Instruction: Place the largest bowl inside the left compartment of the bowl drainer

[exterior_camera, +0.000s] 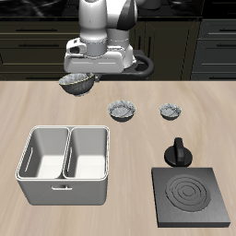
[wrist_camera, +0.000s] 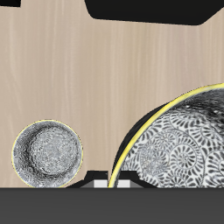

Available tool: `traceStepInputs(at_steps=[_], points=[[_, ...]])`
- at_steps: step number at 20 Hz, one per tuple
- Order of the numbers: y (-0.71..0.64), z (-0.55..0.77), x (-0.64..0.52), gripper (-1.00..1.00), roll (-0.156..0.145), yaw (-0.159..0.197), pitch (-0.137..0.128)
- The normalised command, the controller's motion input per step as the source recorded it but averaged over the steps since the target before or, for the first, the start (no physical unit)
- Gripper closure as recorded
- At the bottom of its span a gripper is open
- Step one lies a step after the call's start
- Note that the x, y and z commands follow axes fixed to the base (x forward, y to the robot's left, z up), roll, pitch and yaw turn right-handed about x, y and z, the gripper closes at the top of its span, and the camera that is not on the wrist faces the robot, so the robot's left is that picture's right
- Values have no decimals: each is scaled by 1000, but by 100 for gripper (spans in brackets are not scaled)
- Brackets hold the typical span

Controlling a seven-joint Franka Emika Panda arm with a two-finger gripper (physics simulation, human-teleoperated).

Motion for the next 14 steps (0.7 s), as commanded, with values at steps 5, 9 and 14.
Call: traceStepInputs(at_steps=[5, 9, 14], points=[[136, 388, 26, 100, 9, -17, -35], [116, 287, -17, 100, 0, 19, -57], [47, 118, 57, 100, -9, -8, -5]])
